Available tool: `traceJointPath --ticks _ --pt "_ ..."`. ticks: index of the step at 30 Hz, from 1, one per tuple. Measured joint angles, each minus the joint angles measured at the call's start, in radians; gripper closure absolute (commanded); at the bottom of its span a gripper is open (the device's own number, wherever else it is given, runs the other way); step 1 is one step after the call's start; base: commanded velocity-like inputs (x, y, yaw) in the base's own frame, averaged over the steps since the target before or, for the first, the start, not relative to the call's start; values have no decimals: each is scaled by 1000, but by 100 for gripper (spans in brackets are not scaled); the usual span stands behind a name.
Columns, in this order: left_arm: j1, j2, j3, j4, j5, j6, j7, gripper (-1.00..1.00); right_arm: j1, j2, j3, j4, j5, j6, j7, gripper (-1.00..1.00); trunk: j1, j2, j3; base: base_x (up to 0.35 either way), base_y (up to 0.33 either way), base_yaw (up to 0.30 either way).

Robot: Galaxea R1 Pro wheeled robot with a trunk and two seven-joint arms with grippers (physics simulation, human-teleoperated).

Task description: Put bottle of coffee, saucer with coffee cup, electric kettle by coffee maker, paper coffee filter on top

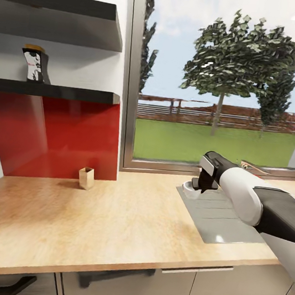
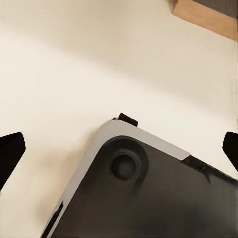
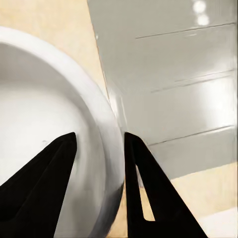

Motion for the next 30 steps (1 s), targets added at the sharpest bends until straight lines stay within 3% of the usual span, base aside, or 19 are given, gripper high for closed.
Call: traceJointPath --ticks 4,5,10,17,18,19,20,30 --pt "0 0 0 0 -4 -1 0 -100 0 -22 3 0 1 0 -1 100 -15 28 13 0 0 -299" --pt "0 0 -1 0 -6 -2 0 -100 0 -51 1 0 1 0 -2 100 -19 35 16 0 0 -300" --pt "0 -2 -1 0 -6 -15 0 -100 0 -106 3 0 5 0 -1 100 -38 70 31 0 0 -300" --pt "0 -5 -4 0 -7 -17 0 -100 0 -161 2 0 7 0 -1 100 -65 119 53 0 0 -300" --pt "0 -6 -5 0 -7 -17 0 -100 0 -198 -4 0 2 -1 -2 100 -69 126 57 0 0 -300" --pt "0 -6 -5 0 -7 -17 0 -100 0 -214 17 0 21 0 -3 100 -73 133 60 0 0 -300" --pt "0 -6 -6 0 -7 -17 0 -100 0 -226 1 0 7 0 -1 100 -77 140 63 0 0 -300" --pt "0 -6 -6 0 -8 -17 0 -100 6 -331 6 0 30 0 -5 100 -115 210 94 0 0 -299"
